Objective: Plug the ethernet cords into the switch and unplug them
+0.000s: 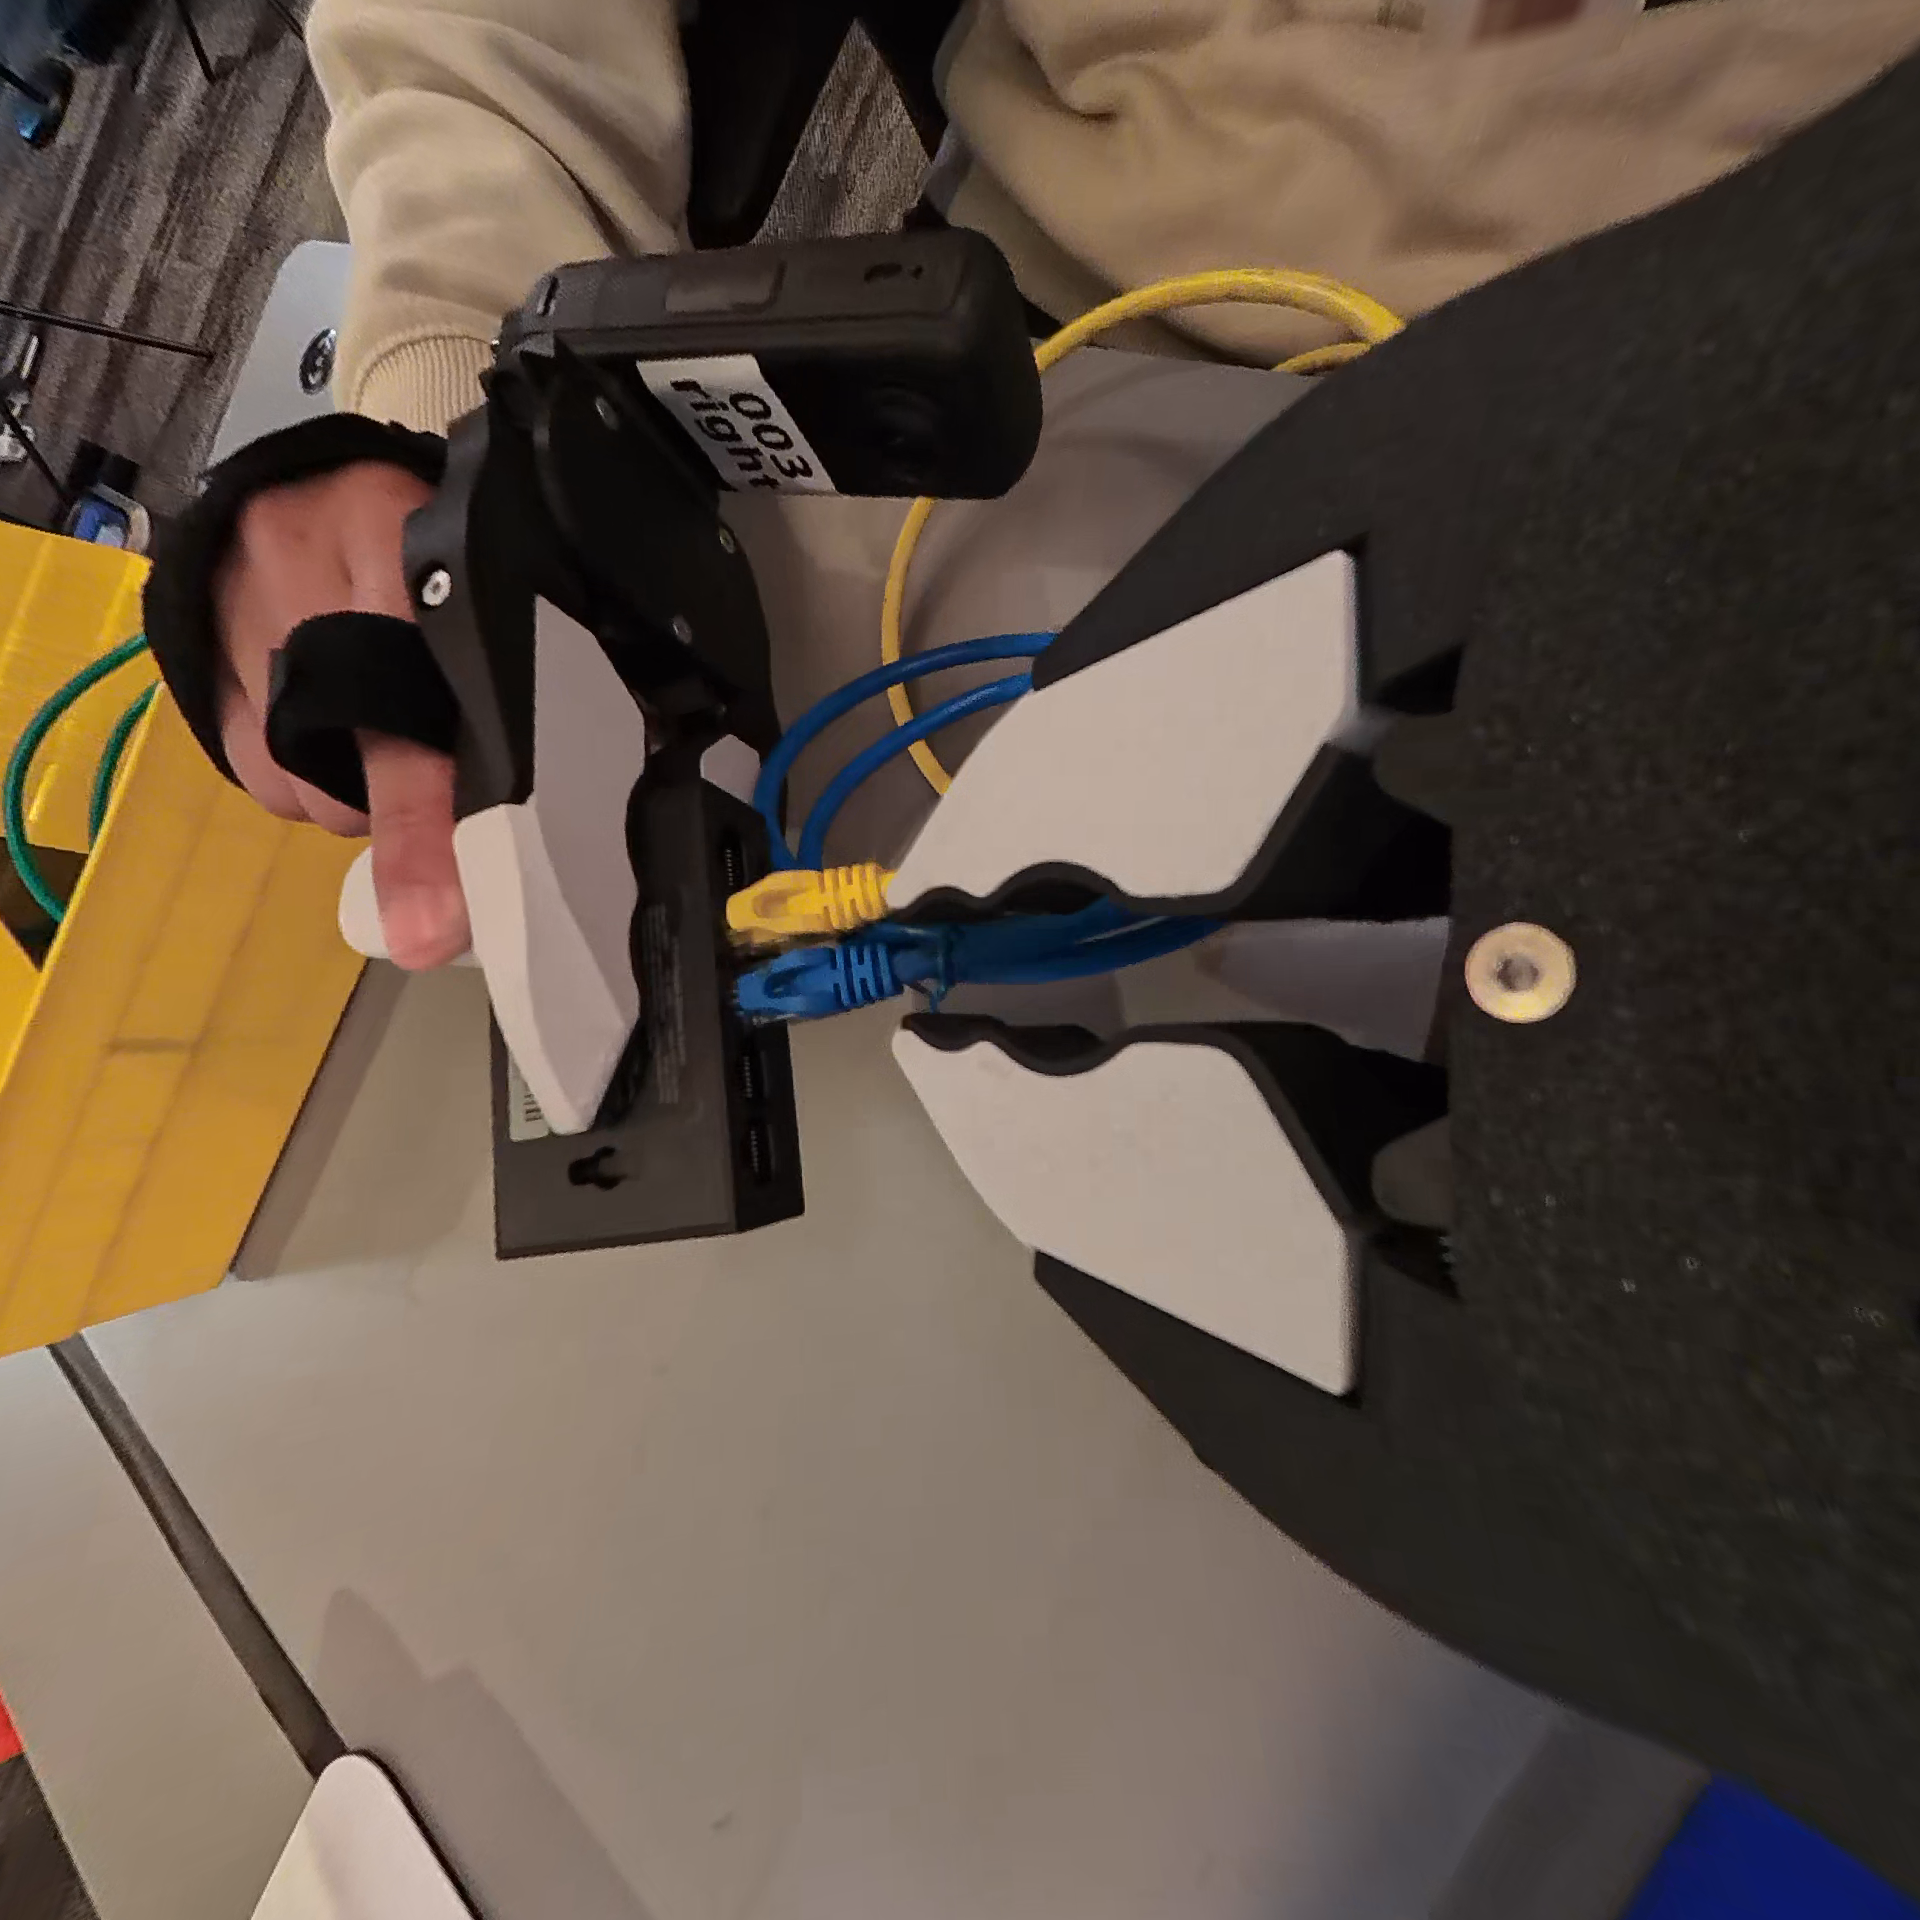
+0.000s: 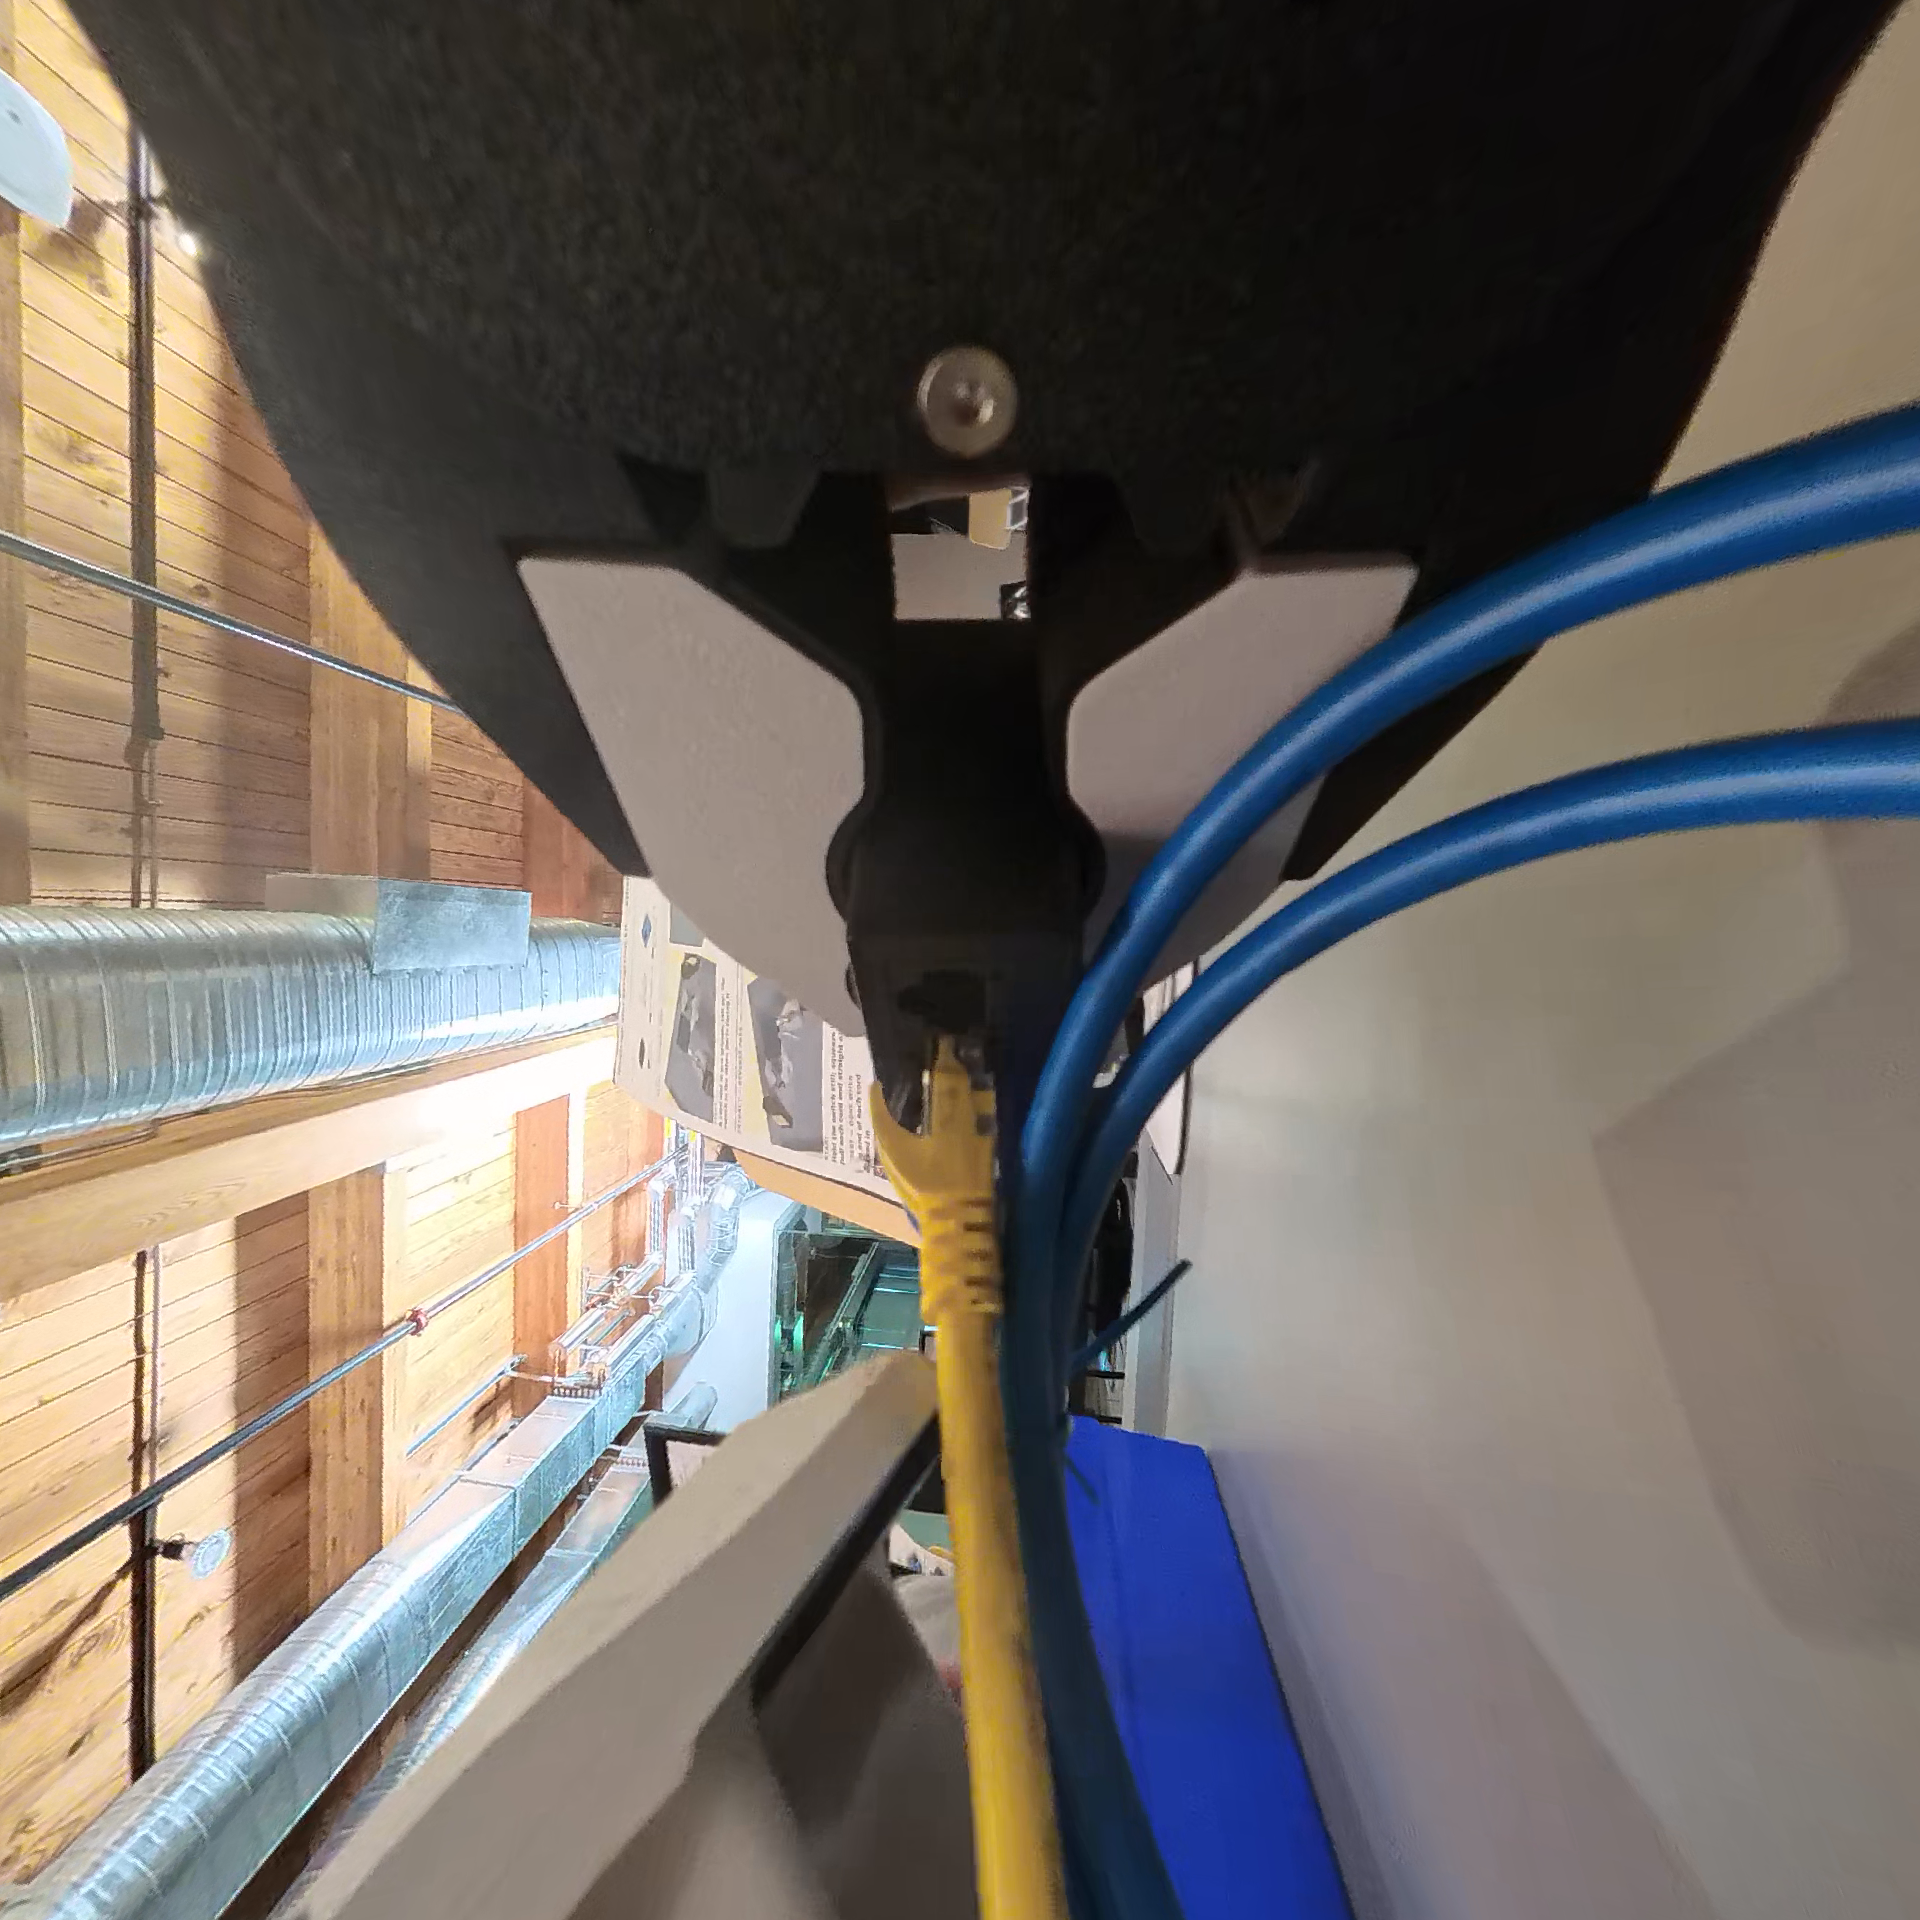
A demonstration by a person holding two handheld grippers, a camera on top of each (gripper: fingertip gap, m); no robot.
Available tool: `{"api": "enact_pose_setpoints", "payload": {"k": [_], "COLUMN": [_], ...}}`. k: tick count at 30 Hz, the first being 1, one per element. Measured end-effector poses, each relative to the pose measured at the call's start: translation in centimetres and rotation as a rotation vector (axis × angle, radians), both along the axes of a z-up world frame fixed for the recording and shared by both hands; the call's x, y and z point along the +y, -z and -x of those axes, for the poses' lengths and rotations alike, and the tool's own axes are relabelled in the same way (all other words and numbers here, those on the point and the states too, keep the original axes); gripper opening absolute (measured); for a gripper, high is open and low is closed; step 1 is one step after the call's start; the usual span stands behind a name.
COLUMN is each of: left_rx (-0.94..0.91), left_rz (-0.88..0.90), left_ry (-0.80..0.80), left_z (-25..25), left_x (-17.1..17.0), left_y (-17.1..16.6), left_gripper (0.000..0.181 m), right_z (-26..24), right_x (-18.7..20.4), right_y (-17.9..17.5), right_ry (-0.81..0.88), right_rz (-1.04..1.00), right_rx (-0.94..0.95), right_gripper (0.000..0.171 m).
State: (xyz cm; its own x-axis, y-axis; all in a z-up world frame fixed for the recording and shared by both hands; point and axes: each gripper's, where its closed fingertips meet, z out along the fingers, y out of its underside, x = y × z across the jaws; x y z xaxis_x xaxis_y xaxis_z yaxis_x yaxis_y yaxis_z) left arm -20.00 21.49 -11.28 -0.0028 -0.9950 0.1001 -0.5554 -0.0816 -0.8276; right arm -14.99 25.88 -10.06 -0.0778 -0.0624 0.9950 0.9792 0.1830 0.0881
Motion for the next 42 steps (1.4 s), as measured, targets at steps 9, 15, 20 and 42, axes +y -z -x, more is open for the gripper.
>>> {"api": "enact_pose_setpoints", "payload": {"k": [9, 15, 20, 42], "left_rx": [0.060, 0.084, 0.097, 0.173], "left_rz": [-0.079, -0.132, -0.153, -0.396], "left_ry": [-0.009, -0.002, -0.044, -0.495], "left_z": [0.0, 0.1, 1.4, 3.5], "left_x": [0.2, 0.0, 0.6, 11.0], "left_y": [0.9, 0.7, 0.3, 0.2], "left_gripper": [0.005, 0.005, 0.003, 0.004], "right_z": [0.2, -0.2, -5.7, -4.8], "right_x": [0.1, 0.4, 2.7, 1.0], "right_y": [0.4, 0.2, 0.9, -1.8], "right_ry": [0.005, 0.012, 0.223, 0.087], "right_rz": [0.008, 0.000, 0.092, 0.017], "right_rx": [-0.010, 0.023, 0.141, 0.155], "right_gripper": [0.030, 0.031, 0.031, 0.030]}}
